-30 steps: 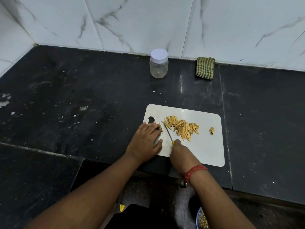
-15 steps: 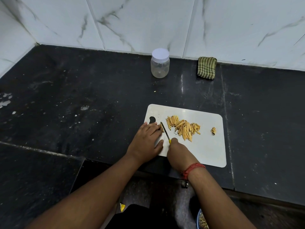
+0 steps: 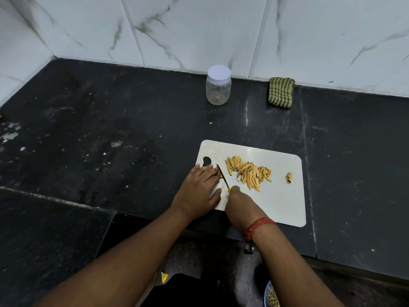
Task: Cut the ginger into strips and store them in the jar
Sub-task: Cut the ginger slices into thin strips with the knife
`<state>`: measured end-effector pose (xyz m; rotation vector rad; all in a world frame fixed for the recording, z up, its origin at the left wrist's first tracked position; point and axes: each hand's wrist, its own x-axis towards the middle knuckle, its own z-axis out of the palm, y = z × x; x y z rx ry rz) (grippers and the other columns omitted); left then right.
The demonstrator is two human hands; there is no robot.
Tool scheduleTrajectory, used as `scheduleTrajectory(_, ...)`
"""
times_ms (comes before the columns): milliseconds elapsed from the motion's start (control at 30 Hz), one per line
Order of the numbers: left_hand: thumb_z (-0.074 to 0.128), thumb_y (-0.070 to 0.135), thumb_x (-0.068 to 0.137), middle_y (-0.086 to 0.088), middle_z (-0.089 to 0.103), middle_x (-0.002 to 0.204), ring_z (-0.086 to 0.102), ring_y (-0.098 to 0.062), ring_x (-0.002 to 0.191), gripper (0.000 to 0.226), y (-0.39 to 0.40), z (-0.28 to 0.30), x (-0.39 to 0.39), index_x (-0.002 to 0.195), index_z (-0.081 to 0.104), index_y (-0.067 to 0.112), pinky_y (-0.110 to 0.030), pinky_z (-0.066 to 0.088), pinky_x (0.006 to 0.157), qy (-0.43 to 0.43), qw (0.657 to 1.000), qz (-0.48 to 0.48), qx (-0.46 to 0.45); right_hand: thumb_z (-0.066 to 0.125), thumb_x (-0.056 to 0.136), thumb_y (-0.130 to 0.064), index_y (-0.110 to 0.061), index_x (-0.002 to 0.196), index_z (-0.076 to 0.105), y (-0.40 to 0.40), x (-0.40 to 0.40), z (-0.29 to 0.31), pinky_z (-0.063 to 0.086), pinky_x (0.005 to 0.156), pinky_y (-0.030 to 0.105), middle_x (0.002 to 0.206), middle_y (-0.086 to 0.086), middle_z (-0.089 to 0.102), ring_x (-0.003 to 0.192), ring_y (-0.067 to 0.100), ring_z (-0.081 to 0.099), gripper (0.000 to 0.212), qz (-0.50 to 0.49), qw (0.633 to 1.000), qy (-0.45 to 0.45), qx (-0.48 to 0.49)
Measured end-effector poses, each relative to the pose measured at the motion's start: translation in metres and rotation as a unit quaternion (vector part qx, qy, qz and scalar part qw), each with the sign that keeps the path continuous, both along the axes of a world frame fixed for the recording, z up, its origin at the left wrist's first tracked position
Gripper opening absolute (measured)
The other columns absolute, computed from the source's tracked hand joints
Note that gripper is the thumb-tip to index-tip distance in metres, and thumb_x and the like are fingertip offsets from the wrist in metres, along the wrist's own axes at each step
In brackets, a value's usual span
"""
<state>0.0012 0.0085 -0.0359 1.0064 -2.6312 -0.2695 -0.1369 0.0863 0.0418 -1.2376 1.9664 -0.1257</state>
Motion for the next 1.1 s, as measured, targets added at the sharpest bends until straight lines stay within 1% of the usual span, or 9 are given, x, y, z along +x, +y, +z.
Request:
scheduleTrajectory(233,0.051,0.040,0.093,-0.004,0.062,0.135,0.050,-0.022,0.134,0.047,0.001,0.001,-0.001,0.126,0.067,0.011,-0.047,0.031,0.120,-0.011,1.000,0.007,0.000,0.034,0.094,0.000,-0.001,0.117,0.039,0.018,0.002,-0.005,0.036,0.065,0.028,0.112,0.021,0.062,0.099,0.034,0.062,0.023,0.005,1.000,0.020,-0.002)
scheduleTrajectory(433,0.049,0.041,0.094,-0.004,0.062,0.136,0.050,-0.022,0.134,0.048,0.002,0.001,-0.001,0.126,0.067,0.011,-0.046,0.030,0.121,-0.012,1.000,0.007,0.003,0.035,0.094,0.001,0.000,0.121,0.037,0.011,0.000,-0.005,0.038,0.067,0.029,0.113,0.021,0.062,0.099,0.033,0.062,0.028,0.002,1.000,0.014,-0.001)
scheduleTrajectory(533,0.050,0.040,0.093,-0.003,0.062,0.135,0.050,-0.022,0.134,0.048,0.001,0.001,-0.001,0.127,0.067,0.011,-0.046,0.031,0.121,-0.005,1.000,0.007,0.005,0.034,0.093,0.001,-0.001,0.124,0.035,0.030,0.004,-0.012,0.037,0.063,0.029,0.107,0.019,0.064,0.094,0.031,0.064,0.031,0.022,0.999,0.043,0.000)
scheduleTrajectory(633,0.052,0.039,0.092,-0.003,0.061,0.134,0.050,-0.022,0.134,0.046,0.001,0.000,-0.002,0.125,0.067,0.011,-0.046,0.031,0.121,-0.003,1.000,0.007,0.002,0.037,0.091,0.001,-0.002,0.124,0.034,0.039,0.001,-0.016,0.033,0.051,0.027,0.102,0.017,0.065,0.090,0.031,0.064,0.033,0.031,0.998,0.059,-0.003)
scheduleTrajectory(733,0.052,0.039,0.093,-0.003,0.062,0.134,0.050,-0.021,0.134,0.045,0.003,0.000,-0.001,0.124,0.067,0.011,-0.045,0.029,0.121,0.001,1.000,0.007,0.002,0.039,0.091,0.001,-0.002,0.122,0.034,0.037,-0.003,-0.015,0.037,0.056,0.029,0.103,0.018,0.064,0.090,0.031,0.064,0.031,0.015,0.998,0.053,0.011)
scheduleTrajectory(833,0.051,0.039,0.094,-0.003,0.061,0.135,0.049,-0.021,0.135,0.045,0.002,0.001,-0.002,0.125,0.067,0.011,-0.044,0.029,0.122,0.000,1.000,0.006,0.005,0.036,0.090,0.003,-0.001,0.119,0.036,0.033,-0.010,-0.012,0.033,0.053,0.029,0.103,0.019,0.063,0.090,0.034,0.063,0.030,-0.008,0.999,0.051,-0.006)
scheduleTrajectory(967,0.053,0.037,0.094,-0.003,0.060,0.137,0.048,-0.020,0.136,0.045,0.002,0.001,-0.001,0.128,0.065,0.011,-0.044,0.027,0.123,0.007,1.000,0.005,0.007,0.036,0.091,0.003,-0.001,0.117,0.037,0.032,-0.011,-0.008,0.035,0.061,0.029,0.103,0.020,0.063,0.090,0.034,0.062,0.027,-0.006,0.999,0.046,-0.016)
scheduleTrajectory(1033,0.055,0.036,0.094,-0.003,0.059,0.139,0.047,-0.020,0.137,0.046,0.003,0.001,-0.001,0.132,0.062,0.011,-0.043,0.026,0.123,0.012,1.000,0.005,0.007,0.036,0.093,0.000,-0.002,0.118,0.037,0.031,-0.009,-0.008,0.036,0.060,0.030,0.102,0.019,0.064,0.087,0.033,0.062,0.025,0.002,0.999,0.043,-0.022)
scheduleTrajectory(1100,0.056,0.035,0.094,-0.005,0.057,0.140,0.047,-0.020,0.136,0.047,0.004,0.002,-0.001,0.133,0.060,0.009,-0.043,0.026,0.123,0.019,1.000,0.007,0.005,0.034,0.096,-0.002,-0.003,0.118,0.038,0.028,-0.008,-0.008,0.034,0.054,0.029,0.102,0.020,0.064,0.088,0.033,0.063,0.022,0.006,0.999,0.038,-0.029)
